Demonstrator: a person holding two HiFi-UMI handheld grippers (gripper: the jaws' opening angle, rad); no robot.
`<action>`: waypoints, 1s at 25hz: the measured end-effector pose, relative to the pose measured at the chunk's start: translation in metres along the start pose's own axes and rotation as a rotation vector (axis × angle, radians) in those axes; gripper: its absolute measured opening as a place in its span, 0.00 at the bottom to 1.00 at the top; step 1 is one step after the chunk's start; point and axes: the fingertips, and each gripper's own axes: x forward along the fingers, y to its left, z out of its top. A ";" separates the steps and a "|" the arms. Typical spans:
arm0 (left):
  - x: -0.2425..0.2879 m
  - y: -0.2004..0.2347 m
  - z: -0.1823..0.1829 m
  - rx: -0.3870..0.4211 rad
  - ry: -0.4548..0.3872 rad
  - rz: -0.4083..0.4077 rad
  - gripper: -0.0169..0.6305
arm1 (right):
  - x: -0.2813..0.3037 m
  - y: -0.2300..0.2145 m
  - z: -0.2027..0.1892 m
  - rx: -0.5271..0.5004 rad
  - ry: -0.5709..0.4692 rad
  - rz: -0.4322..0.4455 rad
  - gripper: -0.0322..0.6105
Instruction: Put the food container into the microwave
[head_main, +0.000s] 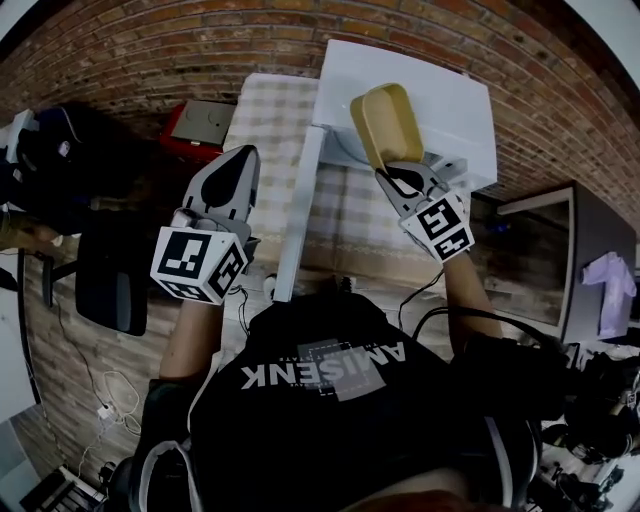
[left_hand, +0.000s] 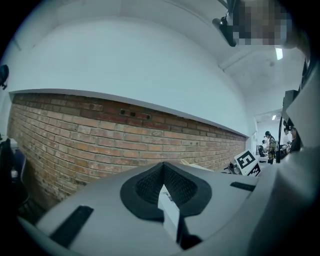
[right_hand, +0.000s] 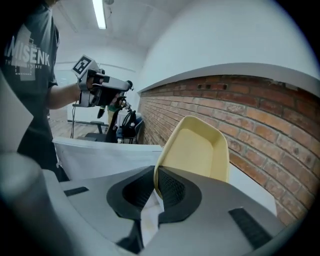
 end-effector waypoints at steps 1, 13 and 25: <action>0.000 0.000 -0.004 -0.005 0.010 0.007 0.05 | 0.005 0.001 -0.005 -0.016 0.013 0.016 0.13; -0.001 -0.003 -0.011 0.002 0.048 0.064 0.05 | 0.024 0.049 -0.044 -0.310 0.067 0.241 0.13; 0.012 0.004 -0.013 0.001 0.053 0.051 0.05 | 0.029 0.073 -0.056 -0.303 0.079 0.312 0.13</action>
